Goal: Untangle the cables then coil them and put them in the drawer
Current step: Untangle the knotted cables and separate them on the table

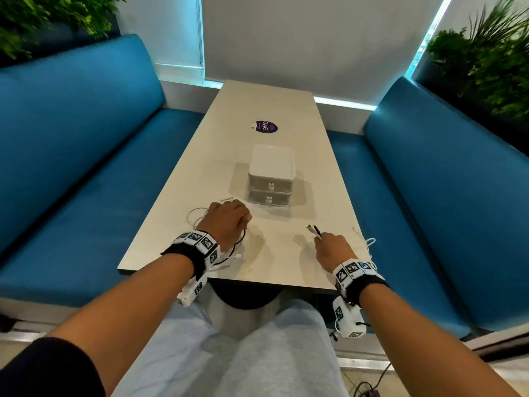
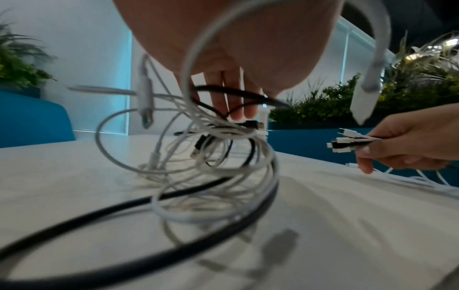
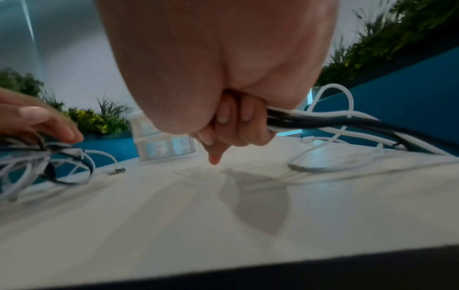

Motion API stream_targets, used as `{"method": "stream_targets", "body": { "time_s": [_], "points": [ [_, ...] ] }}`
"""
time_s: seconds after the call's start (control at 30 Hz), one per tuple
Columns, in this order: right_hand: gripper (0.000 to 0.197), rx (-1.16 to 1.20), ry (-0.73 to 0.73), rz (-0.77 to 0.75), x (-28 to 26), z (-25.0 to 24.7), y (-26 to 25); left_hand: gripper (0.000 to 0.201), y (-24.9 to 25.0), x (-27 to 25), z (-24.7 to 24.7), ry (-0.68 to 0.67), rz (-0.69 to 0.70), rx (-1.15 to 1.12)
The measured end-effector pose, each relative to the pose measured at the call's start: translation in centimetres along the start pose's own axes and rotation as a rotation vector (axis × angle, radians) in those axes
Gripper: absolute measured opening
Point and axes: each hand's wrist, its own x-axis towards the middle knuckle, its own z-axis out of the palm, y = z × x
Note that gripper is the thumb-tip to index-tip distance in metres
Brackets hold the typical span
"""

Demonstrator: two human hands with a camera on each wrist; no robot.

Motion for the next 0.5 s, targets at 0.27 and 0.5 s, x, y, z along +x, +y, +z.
{"method": "stream_targets", "body": {
  "time_s": [0.27,0.5],
  "points": [
    [0.031,0.162,-0.083,-0.048,0.0,-0.1,-2.4,0.03,-1.6,-0.9,-2.0,0.061,-0.08,-0.345],
    [0.025,0.288,-0.062,-0.088,-0.6,0.7,-3.3,0.056,-0.4,-3.1,-3.6,-0.032,0.215,-0.021]
  ]
}}
